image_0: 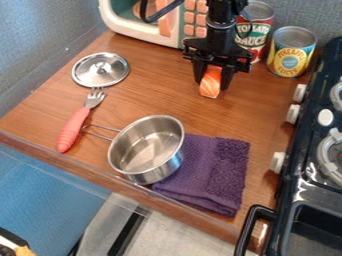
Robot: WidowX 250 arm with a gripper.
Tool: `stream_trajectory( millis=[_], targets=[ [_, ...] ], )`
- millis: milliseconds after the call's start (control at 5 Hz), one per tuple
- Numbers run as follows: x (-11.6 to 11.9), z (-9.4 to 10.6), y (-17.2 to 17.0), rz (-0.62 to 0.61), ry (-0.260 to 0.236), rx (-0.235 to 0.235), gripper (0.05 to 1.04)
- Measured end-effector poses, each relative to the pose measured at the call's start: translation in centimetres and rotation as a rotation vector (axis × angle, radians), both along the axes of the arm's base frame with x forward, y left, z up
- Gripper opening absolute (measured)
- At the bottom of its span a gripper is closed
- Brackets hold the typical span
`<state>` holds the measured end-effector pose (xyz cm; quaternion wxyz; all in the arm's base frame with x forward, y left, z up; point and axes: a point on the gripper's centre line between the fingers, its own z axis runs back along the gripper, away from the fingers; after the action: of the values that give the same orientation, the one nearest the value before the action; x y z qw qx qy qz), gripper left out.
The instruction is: Move the salmon to the lower left part of the table
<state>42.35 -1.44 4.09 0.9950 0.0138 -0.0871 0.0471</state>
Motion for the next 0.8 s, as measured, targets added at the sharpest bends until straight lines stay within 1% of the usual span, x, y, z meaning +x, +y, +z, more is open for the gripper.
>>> stream_trajectory(
  millis=[200, 400, 600, 800],
  targets=[
    [-1.2, 1.7, 0.0, -0.028, -0.022, -0.024, 0.583],
    [-3.6, 5.2, 2.1, -0.054, -0.103, -0.038, 0.583],
    [-6.9, 5.8, 6.8, -0.066, -0.107, 0.003, 0.583],
    [-10.3, 4.5, 10.6, -0.084, -0.061, 0.016, 0.583]
  ],
)
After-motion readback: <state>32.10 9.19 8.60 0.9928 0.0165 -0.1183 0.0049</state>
